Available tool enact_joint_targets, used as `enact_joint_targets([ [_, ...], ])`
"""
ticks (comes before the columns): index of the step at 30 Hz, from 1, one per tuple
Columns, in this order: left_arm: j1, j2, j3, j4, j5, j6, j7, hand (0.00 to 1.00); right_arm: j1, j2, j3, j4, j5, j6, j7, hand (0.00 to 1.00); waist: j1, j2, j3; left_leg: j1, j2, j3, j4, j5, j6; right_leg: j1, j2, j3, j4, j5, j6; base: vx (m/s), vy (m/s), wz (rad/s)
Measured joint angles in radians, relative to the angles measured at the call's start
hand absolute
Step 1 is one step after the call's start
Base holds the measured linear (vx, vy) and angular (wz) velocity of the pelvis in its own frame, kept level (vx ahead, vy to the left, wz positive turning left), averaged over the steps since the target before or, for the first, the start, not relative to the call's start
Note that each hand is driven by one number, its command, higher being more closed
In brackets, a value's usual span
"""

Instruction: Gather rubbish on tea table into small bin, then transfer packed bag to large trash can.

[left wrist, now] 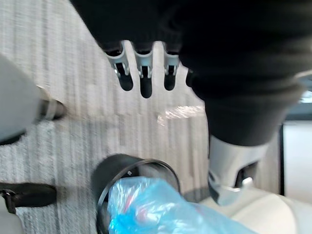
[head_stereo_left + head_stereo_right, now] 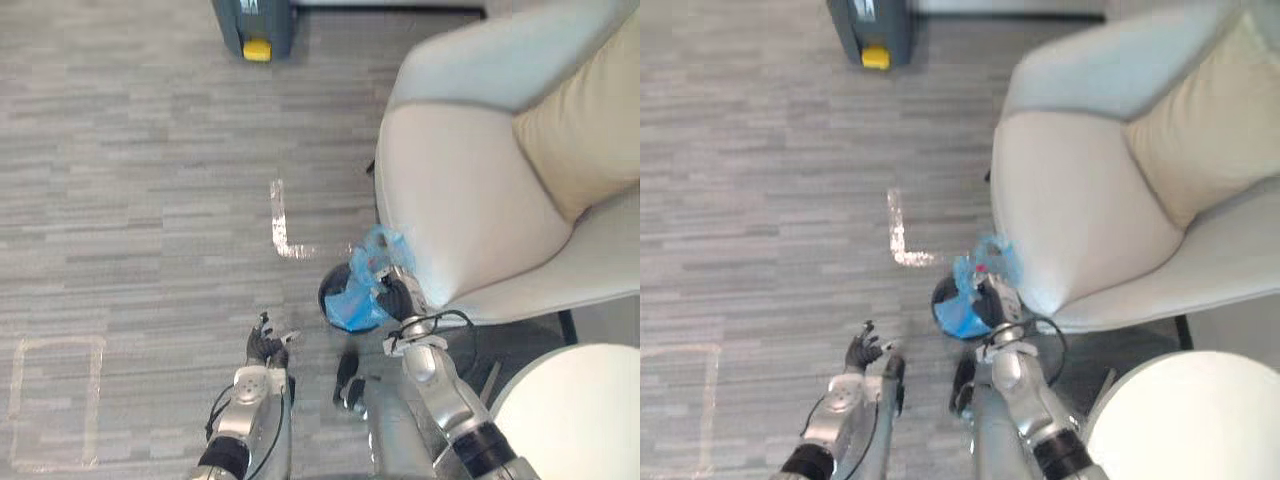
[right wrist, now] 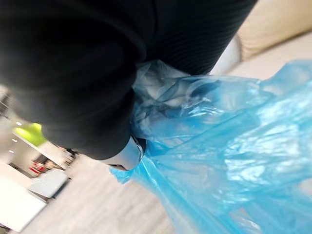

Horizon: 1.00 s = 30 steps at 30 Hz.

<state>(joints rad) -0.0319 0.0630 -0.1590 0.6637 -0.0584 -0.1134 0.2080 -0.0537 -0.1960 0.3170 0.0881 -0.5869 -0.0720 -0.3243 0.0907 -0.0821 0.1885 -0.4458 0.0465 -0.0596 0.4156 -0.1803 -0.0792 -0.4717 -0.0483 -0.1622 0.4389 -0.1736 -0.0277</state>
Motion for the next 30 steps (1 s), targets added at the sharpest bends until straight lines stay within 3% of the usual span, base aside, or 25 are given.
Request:
enact_joint_targets([
  [6, 0.04, 0.024, -0.02, 0.016, 0.021, 0.003, -0.022, 0.0, 0.034, -0.011, -0.035, -0.013, 0.04, -0.035, 0.051, 1.0, -0.029, 0.012, -0.047, 0.162, 0.008, 0.027, -0.181, 0.063, 0.007, 0.184, 0.03, 0.028, -0.249, 0.112, 0.017, 0.13, 0.04, -0.16],
  [10, 0.098, 0.043, -0.037, -0.067, 0.046, 0.003, -0.042, 0.0, 0.067, -0.07, -0.027, -0.117, 0.071, -0.072, 0.09, 1.0, -0.034, 0.027, -0.094, 0.251, 0.003, 0.056, -0.248, 0.077, 0.017, 0.288, 0.034, 0.061, -0.381, 0.168, 0.026, 0.07, 0.061, -0.22],
  [17, 0.149, 0.08, -0.112, -0.295, 0.059, -0.008, -0.057, 0.0, 0.012, -0.204, 0.042, -0.162, 0.168, -0.129, 0.132, 1.0, -0.035, 0.038, -0.152, 0.302, -0.006, 0.068, -0.313, 0.097, 0.032, 0.337, 0.034, 0.087, -0.458, 0.214, 0.03, 0.0, 0.031, -0.08],
  [30, 0.13, 0.119, -0.184, -0.522, 0.157, -0.038, -0.033, 0.0, -0.119, -0.255, 0.126, -0.231, 0.334, -0.156, 0.169, 1.0, -0.04, 0.035, -0.175, 0.325, -0.004, 0.08, -0.347, 0.113, 0.032, 0.352, 0.043, 0.116, -0.49, 0.239, 0.027, -0.01, -0.003, -0.05],
])
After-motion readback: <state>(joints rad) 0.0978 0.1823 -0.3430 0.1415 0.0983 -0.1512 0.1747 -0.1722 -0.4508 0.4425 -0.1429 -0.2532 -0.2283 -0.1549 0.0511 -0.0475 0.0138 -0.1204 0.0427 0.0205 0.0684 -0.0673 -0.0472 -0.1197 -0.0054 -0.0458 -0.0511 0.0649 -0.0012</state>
